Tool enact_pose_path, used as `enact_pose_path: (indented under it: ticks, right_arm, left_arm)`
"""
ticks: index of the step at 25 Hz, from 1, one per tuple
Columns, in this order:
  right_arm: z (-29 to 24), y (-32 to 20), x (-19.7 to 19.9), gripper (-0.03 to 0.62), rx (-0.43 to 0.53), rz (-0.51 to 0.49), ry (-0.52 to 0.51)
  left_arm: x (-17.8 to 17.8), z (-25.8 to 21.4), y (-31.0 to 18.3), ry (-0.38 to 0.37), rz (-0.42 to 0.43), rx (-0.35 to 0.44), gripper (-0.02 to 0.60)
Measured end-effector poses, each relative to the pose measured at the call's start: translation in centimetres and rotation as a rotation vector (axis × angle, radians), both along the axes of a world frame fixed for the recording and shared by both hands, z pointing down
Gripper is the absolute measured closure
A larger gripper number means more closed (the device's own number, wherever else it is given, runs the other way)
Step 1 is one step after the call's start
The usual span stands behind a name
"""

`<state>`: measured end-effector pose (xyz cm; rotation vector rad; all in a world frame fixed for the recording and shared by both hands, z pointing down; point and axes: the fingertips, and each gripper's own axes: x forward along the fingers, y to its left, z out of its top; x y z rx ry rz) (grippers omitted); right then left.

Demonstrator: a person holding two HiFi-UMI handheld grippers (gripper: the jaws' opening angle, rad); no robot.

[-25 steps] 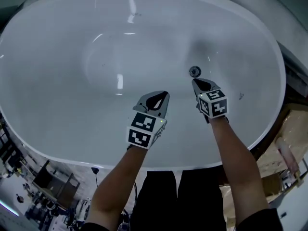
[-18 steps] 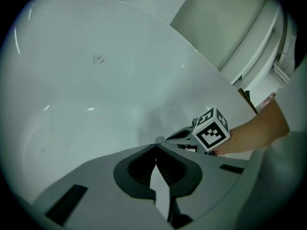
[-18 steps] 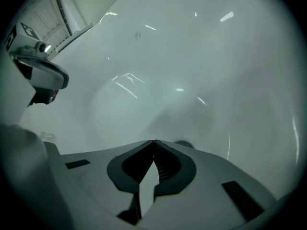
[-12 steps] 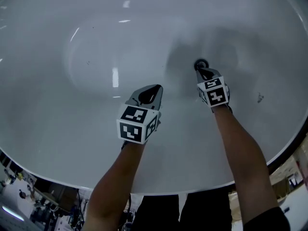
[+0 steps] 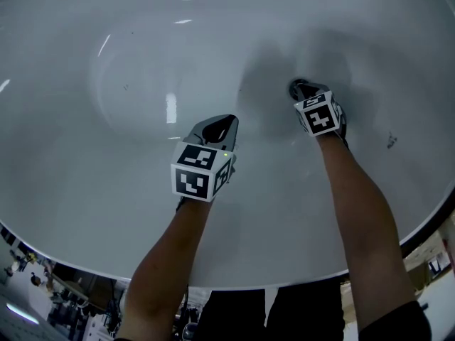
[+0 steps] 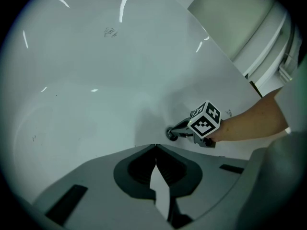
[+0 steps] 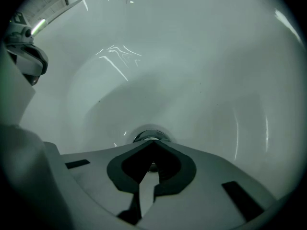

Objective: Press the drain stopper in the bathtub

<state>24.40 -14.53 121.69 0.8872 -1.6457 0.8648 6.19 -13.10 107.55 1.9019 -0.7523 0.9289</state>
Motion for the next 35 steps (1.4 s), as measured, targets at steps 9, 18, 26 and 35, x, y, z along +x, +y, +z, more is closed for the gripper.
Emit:
enact_pose_path:
  ticks: [9,18,26,35]
  right_arm:
    - [0.2,0.8,-0.3,0.577,-0.043,-0.078,0.021]
    - [0.9,1.2,0.8,0.577,-0.036,-0.074,0.088]
    - [-3.2,0.9,0.6,0.580,-0.061,0.006,-0.008]
    - [-21.9,3.2,-3.2,0.580,-0.014,0.062,-0.181]
  left_arm:
    - [0.0,0.4,-0.3,-0.007,0.001,0.002,0.565]
    - [1.4,0.1,0.4,-0.014,0.004,0.012,0.565]
    - [1.2,-3.9,-0.2,-0.022,-0.018,0.036,0.565]
    - [-0.8,-20.0,-0.7,-0.006,-0.081,0.123,0.565]
